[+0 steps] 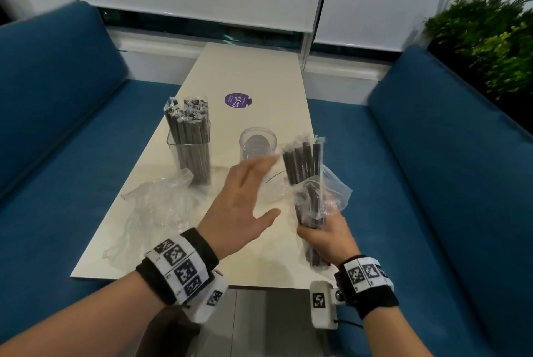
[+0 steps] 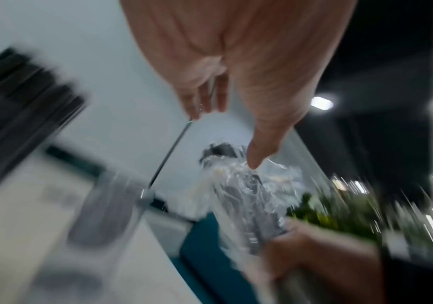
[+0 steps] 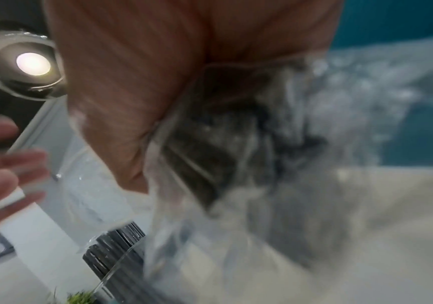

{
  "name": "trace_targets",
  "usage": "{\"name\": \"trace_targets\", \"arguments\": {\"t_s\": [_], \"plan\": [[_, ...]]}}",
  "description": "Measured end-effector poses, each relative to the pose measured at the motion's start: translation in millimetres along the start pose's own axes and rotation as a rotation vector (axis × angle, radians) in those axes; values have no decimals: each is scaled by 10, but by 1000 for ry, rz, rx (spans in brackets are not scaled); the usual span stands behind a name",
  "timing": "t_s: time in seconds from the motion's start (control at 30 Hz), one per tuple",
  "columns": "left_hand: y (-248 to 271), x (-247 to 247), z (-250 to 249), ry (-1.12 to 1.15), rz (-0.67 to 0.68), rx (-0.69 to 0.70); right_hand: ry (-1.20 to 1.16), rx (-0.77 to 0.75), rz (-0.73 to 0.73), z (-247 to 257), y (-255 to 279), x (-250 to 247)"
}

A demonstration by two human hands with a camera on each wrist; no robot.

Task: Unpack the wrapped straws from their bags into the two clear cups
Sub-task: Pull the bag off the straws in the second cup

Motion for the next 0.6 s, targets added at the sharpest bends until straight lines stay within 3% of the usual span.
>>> {"name": "trace_targets", "arguments": {"t_s": [0.07,0.1,0.17,0.27,0.4,0.47,0.6], "plan": [[-36,49,-188,-323,49,428,114,-36,76,83,-36,-49],[-47,130,-234,-457,114,576,172,-60,135,170,-38,-48],[-106,277,-192,-627,229,660,263,-90,271,356,-33,-24],[-279,327,-105,-735,229,573,297,-118,353,643,-38,-74],[-632,181,14,-710,152,433,229,-223,298,1096,-110,-386],[-860,24,61,-592,122,316,69,-244,287,1279,-175,-596],[-1352,-299,179,-160,-1,100,-469,-319,317,1549,-432,-887]]}}
Point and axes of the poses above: each hand's wrist, its own y-axis away from the middle knuckle, its own x-axis out of the palm, z = x × y, the point moved 4 cm from there along -y, towards the middle knuckle, and after that the axes turned 1 degree about x, right-handed, at the moved point
